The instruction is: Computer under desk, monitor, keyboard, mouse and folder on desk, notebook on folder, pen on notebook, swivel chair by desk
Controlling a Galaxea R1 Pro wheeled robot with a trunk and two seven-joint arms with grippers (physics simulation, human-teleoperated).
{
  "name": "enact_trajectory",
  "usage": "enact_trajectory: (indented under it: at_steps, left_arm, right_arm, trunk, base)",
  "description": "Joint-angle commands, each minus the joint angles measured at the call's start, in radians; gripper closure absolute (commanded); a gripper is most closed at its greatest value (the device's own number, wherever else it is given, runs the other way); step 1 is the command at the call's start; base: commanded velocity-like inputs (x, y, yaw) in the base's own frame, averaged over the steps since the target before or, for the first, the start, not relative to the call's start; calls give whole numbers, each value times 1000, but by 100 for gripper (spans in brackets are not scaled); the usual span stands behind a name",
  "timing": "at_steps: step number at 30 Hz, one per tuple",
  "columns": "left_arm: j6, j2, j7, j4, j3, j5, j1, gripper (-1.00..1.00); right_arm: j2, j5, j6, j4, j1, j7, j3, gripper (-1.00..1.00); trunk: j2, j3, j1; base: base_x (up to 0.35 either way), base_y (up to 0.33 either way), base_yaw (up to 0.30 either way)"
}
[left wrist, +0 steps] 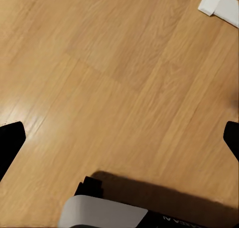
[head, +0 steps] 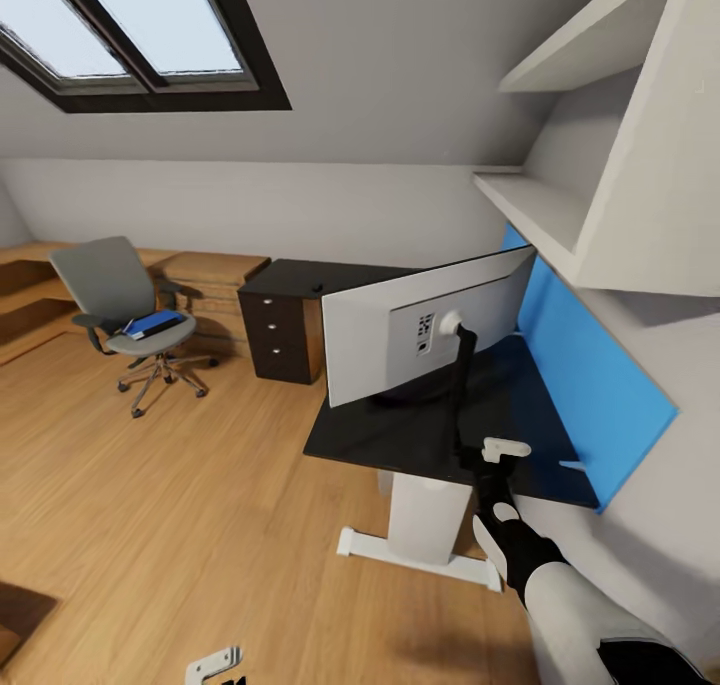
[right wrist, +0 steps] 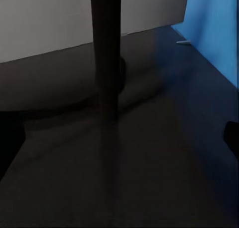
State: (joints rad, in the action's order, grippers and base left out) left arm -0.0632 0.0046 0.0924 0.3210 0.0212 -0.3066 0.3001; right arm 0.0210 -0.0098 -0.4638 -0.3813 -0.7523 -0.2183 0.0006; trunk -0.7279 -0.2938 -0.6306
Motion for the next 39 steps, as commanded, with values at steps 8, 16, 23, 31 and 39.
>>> enact_trajectory:
  at_steps: [8,16,23,31,39]
  left_arm:
    - [-4,2,2,0,2,-6,1,-100]
    - [-3,5,1,-5,2,-6,1,-100]
    - [-4,6,0,-17,1,-6,1,-100]
    - [-8,6,-3,-20,2,-5,1,-100]
    - [-21,6,-4,-22,2,-5,1,-100]
  right_arm:
    - [2,-1,-25,6,0,-3,1,-100]
    - [12,17,-79,60,1,-3,18,-100]
    - [32,31,-132,123,1,-3,26,-100]
    - [69,30,-162,245,1,-5,27,-100]
    - [99,27,-162,368,1,-8,23,-100]
  trunk:
    - [-1,-1,0]
    - [-1,-1,0]
    - [-1,-1,0]
    - [-1,-1,0]
    - [-1,-1,0]
  base:
    - [-303,156,0]
    - [-276,228,0]
    - [-269,244,0]
    - [-267,246,0]
    - [-158,139,0]
